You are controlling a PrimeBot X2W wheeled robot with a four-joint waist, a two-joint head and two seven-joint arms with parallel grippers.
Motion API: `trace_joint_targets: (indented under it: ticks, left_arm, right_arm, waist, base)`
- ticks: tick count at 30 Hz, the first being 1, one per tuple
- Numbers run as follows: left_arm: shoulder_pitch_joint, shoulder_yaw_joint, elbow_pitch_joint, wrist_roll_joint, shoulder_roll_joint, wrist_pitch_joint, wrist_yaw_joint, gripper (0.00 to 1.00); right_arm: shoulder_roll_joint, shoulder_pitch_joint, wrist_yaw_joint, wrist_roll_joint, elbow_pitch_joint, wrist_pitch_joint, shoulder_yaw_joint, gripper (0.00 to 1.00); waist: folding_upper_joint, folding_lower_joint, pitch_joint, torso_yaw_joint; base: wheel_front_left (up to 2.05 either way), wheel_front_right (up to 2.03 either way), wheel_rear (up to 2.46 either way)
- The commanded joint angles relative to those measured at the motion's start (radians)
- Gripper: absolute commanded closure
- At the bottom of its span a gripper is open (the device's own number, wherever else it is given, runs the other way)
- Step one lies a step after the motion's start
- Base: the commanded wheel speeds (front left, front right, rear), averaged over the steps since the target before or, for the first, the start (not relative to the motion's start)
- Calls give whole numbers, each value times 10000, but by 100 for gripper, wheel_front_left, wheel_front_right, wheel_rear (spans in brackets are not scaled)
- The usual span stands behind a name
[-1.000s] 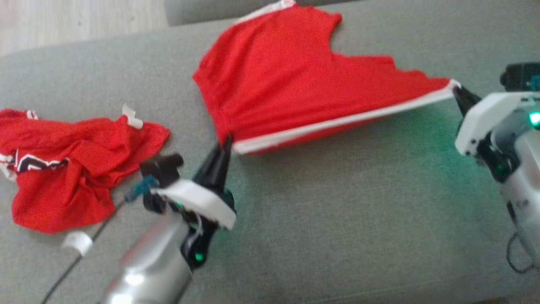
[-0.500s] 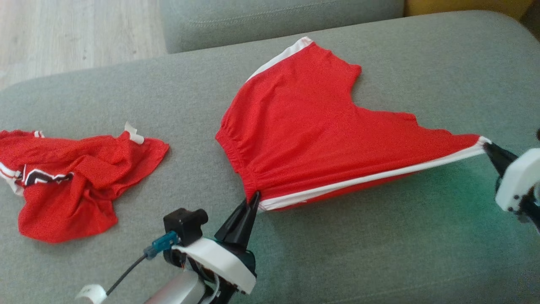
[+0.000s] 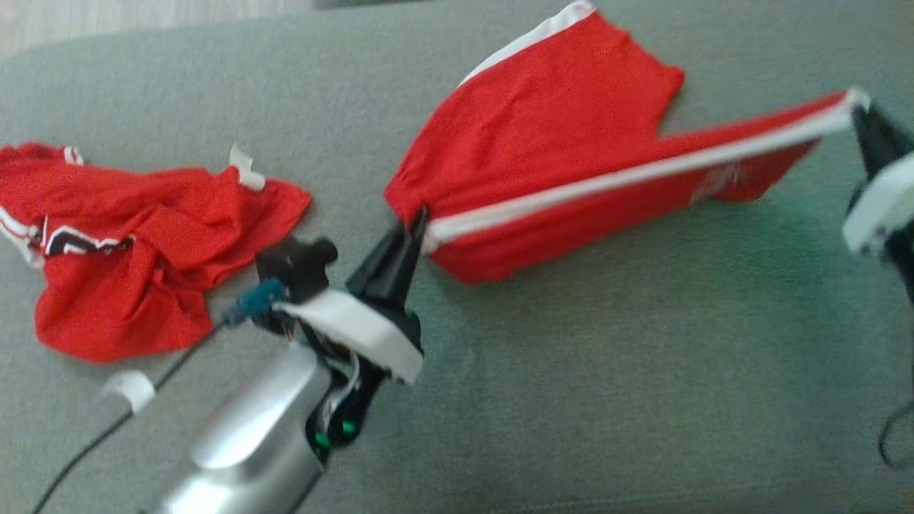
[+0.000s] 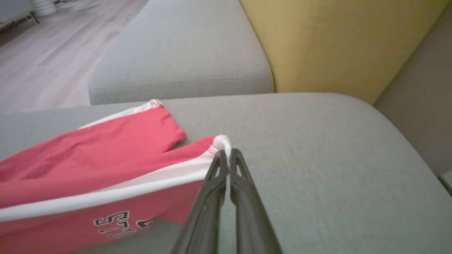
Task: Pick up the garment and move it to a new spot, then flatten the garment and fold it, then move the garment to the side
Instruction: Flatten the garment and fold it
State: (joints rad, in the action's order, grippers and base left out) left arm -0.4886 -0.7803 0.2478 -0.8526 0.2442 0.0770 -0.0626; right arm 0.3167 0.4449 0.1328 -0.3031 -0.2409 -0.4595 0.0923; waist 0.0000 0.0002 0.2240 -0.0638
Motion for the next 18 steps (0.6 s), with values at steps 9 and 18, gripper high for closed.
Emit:
trace_joint_targets:
  ticks: [9,18]
  left_arm:
    - [-2072,437,869,172,-244,-257,337,100]
    - [-3235,245,1894,279,-937,-156,849,100]
  right_arm:
    - [-191,3422,-21,1336,-1725,759,-669,100]
    - [-309,5720,-21,2322,-4339,1967,-911,100]
  waist:
    - [0,-2,1574,975]
    - [0,-2,2451,1705]
  base:
    - [0,0,0]
    - [0,0,0]
